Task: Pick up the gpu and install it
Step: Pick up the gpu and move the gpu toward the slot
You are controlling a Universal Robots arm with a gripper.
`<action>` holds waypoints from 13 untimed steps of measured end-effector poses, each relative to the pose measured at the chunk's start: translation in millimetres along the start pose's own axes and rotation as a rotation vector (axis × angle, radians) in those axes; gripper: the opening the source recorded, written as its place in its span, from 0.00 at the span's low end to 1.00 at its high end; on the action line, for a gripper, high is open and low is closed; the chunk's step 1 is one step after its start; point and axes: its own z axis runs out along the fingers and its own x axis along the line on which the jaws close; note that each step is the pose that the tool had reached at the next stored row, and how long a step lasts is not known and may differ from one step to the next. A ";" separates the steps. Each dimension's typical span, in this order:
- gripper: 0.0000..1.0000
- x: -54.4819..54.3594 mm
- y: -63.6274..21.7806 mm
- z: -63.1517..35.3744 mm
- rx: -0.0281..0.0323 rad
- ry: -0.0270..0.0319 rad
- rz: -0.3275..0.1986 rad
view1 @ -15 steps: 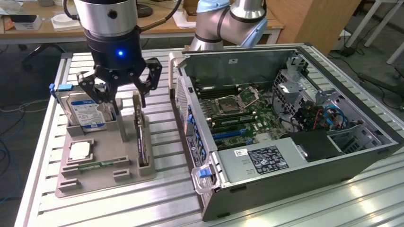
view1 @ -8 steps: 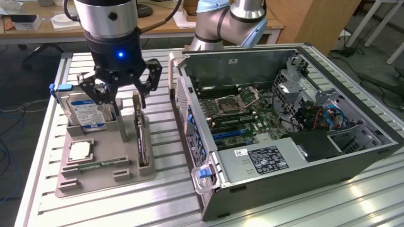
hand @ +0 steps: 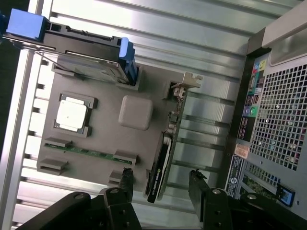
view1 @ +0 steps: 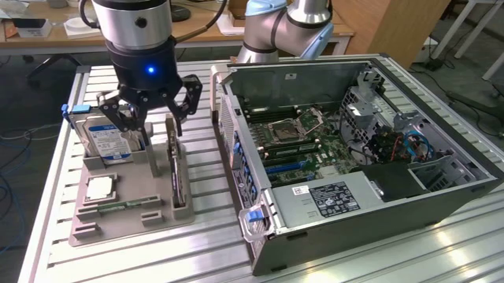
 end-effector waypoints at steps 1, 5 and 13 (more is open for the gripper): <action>0.59 0.0 -0.1 0.3 0.0000 0.0000 0.000; 0.59 0.1 -0.3 1.4 0.0000 -0.0001 0.000; 0.59 0.2 -0.7 3.5 0.0000 0.0000 0.000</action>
